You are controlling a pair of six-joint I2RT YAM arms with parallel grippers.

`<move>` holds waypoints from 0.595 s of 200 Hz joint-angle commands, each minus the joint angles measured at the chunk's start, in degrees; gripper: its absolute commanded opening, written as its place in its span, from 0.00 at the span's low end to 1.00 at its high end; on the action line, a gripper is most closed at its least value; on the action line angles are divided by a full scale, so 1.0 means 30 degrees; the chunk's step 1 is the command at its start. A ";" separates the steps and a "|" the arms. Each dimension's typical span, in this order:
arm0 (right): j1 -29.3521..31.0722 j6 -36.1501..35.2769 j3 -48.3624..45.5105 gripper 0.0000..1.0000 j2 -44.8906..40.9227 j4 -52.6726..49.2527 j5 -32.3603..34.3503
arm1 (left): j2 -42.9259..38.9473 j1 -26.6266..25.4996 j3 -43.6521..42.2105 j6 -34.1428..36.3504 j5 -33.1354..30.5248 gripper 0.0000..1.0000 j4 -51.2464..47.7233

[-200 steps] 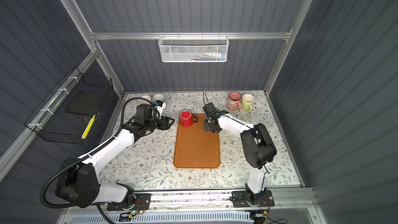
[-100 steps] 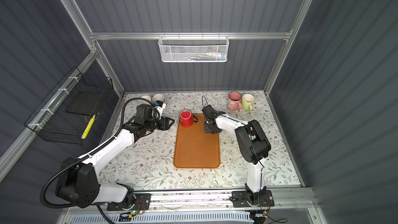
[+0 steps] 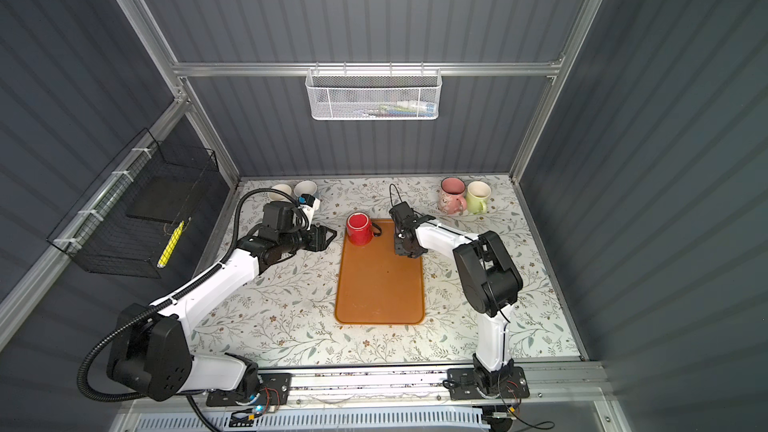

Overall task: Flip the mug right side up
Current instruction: 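Lift the purple mug with the right gripper and tilt it toward the left gripper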

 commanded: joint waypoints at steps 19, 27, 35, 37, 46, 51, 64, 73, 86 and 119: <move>-0.0118 -0.0449 0.0220 0.11 0.0191 -0.0072 0.0014 | -0.0002 0.0097 0.0155 0.0029 0.0105 0.60 -0.0365; -0.0118 -0.0560 0.0130 0.09 0.0072 -0.0044 -0.0080 | -0.0006 0.0097 0.0151 -0.0001 0.0118 0.60 -0.0346; -0.0133 -0.0708 0.0050 0.08 -0.0088 0.0002 -0.0233 | -0.0038 0.0097 0.0108 -0.0026 0.0107 0.60 -0.0362; -0.0146 -0.0746 0.0022 0.07 -0.0123 -0.0017 -0.0261 | -0.0048 0.0097 0.0106 -0.0029 0.0110 0.60 -0.0336; -0.0229 -0.0788 -0.0079 0.06 -0.0292 0.0045 -0.0339 | -0.0063 0.0097 0.0068 -0.0081 0.0115 0.60 -0.0309; -0.0279 -0.0816 -0.0134 0.05 -0.0347 0.0058 -0.0390 | -0.0061 0.0097 0.0068 -0.0105 0.0106 0.60 -0.0270; -0.0433 -0.0873 -0.0174 0.01 -0.0575 -0.0036 -0.0597 | -0.0035 0.0097 0.0067 -0.0162 0.0212 0.60 -0.0194; -0.0513 -0.0905 -0.0257 0.00 -0.0727 -0.0039 -0.0721 | -0.0050 0.0097 0.0039 -0.0206 0.0309 0.60 -0.0126; -0.0615 -0.1033 -0.0366 0.00 -0.0973 -0.0068 -0.0874 | -0.0031 0.0097 0.0023 -0.0290 0.0363 0.60 -0.0041; -0.0750 -0.1355 -0.0647 0.00 -0.1699 0.0016 -0.0994 | -0.0093 0.0105 -0.0114 -0.0411 0.0453 0.60 0.0098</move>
